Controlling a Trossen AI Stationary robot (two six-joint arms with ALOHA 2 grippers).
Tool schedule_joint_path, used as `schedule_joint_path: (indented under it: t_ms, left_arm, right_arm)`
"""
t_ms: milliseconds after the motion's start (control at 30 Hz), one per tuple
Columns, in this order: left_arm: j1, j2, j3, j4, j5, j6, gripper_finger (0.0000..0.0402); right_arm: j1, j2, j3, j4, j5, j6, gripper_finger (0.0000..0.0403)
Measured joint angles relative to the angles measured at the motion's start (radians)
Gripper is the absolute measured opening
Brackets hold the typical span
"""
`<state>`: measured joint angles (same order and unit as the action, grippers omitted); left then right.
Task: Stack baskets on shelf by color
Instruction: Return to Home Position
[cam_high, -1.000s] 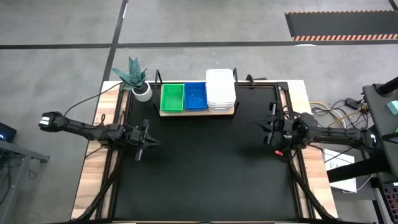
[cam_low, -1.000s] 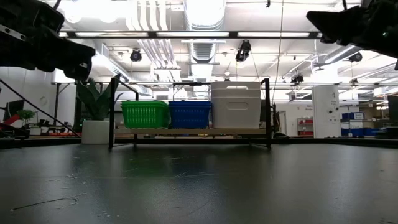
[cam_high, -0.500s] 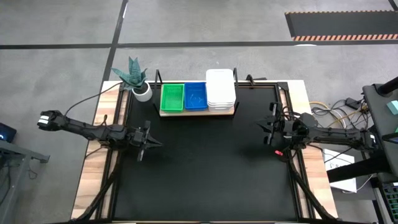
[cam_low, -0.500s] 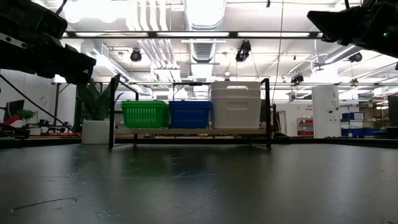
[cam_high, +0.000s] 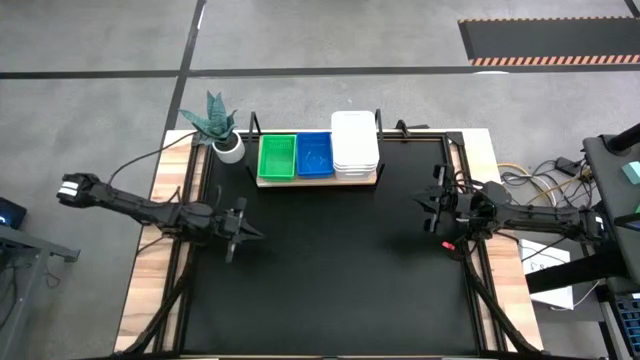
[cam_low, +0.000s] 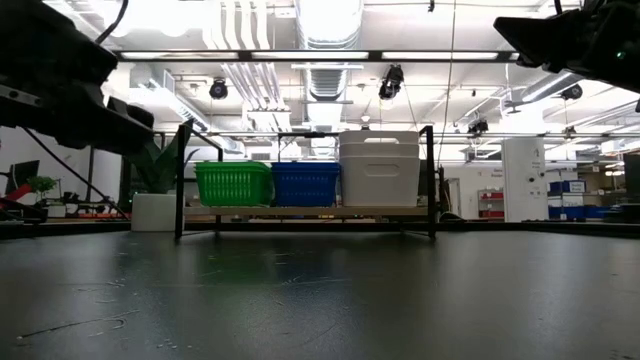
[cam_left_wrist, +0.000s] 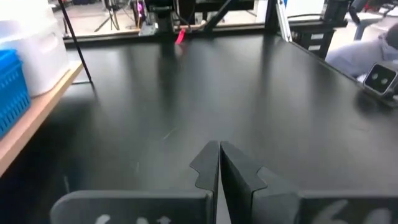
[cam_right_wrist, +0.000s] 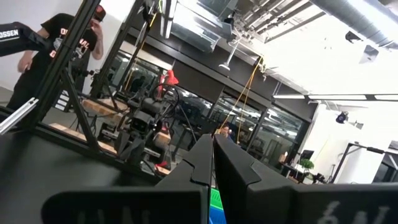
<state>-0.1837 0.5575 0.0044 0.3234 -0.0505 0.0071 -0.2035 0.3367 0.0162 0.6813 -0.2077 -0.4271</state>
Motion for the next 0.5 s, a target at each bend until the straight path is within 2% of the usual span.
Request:
schedule_joint_path:
  t_ms: [500]
  left_arm:
    - [0.0,0.146,0.0,0.001,0.0,0.0,0.0]
  right_arm:
    - [0.0,0.0,0.002,0.0,0.0,0.0,0.0009]
